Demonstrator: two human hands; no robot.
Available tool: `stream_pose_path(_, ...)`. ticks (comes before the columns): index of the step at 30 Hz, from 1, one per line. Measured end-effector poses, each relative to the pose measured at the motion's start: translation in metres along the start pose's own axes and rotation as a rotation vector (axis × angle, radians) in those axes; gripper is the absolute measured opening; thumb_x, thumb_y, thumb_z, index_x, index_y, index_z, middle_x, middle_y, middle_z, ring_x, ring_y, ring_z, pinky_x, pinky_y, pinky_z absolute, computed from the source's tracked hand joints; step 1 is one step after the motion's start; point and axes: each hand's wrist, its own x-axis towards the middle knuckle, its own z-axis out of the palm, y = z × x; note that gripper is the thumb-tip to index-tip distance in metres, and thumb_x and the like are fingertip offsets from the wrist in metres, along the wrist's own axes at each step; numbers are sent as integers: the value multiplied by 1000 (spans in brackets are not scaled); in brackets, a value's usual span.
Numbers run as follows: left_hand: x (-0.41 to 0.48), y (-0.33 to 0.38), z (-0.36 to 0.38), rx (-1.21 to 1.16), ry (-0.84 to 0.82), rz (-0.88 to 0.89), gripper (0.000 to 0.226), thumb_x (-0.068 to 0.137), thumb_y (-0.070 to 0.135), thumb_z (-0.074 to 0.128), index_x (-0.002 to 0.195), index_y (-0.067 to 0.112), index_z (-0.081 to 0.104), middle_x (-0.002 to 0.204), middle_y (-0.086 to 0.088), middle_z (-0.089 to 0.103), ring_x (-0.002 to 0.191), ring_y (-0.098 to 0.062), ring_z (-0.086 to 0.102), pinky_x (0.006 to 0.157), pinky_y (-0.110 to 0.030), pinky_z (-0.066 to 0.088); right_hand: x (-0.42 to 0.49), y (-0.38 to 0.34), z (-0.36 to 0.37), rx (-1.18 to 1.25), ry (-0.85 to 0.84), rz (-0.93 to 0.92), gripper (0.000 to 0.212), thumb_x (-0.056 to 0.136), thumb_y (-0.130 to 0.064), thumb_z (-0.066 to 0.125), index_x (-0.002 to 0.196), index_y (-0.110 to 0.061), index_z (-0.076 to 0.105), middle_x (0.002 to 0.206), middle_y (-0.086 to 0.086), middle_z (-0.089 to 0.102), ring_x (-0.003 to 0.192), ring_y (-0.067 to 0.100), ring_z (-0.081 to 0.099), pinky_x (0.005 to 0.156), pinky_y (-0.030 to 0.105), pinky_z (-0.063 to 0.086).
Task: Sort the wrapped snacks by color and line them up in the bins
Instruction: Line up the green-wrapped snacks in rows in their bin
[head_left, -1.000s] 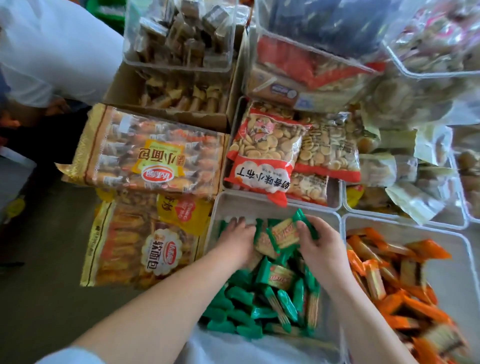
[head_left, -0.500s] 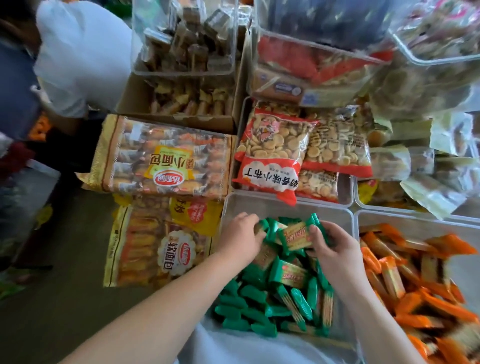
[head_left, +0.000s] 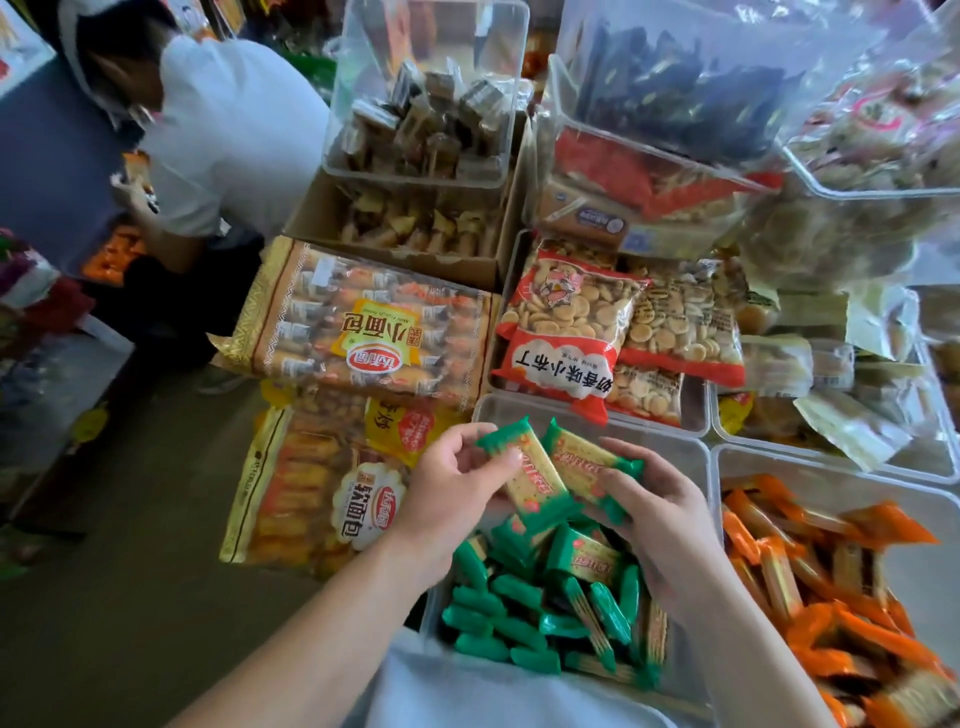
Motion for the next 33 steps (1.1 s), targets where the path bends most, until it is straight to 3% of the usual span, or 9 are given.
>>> stream_pose_path(5, -5, 3, -13, -63, -45, -29, 30, 95, 3, 71, 122, 14, 65, 111, -16, 76, 97, -26, 78, 71, -33, 63, -3, 1, 1, -58, 41, -22, 17, 96, -5, 70, 111, -11, 72, 103, 11, 79, 98, 27, 78, 92, 51, 60)
stream_pose_path(12, 0, -1, -12, -36, -63, 8, 32, 96, 0, 69, 125, 14, 63, 106, -10, 79, 100, -26, 77, 83, -43, 64, -11, 2, -2, -49, -36, -34, 30, 97, -5, 68, 126, -15, 64, 104, 10, 79, 100, 26, 77, 93, 50, 60)
stream_pose_path(22, 6, -6, -5, 5, -79, 54, 34, 95, -2, 70, 125, 14, 63, 105, -7, 79, 104, -21, 76, 78, -30, 63, -11, 2, -7, -101, -91, -27, 24, 100, 0, 62, 120, -10, 70, 111, 15, 77, 108, 31, 74, 100, 55, 57)
stream_pose_path(25, 5, -7, -5, 4, -75, 50, 33, 96, -2, 70, 125, 14, 64, 106, -8, 79, 103, -21, 76, 78, -32, 64, -11, 6, -10, -102, -103, -12, 24, 101, 0, 60, 121, -10, 68, 112, 15, 77, 110, 32, 74, 102, 58, 55)
stream_pose_path(30, 6, -9, -6, 41, -42, 64, 34, 97, 0, 69, 126, 15, 64, 104, -3, 80, 102, -19, 76, 90, -42, 63, -11, 10, -11, -96, -103, -11, 24, 104, -1, 56, 123, -10, 68, 114, 13, 76, 112, 30, 73, 105, 59, 52)
stream_pose_path(33, 5, -9, -4, 22, -38, 69, 34, 97, -1, 69, 126, 16, 63, 104, -3, 80, 100, -17, 77, 86, -38, 64, -12, 10, -12, -65, -122, 7, 28, 106, 0, 50, 125, -11, 68, 117, 13, 76, 116, 30, 71, 107, 58, 51)
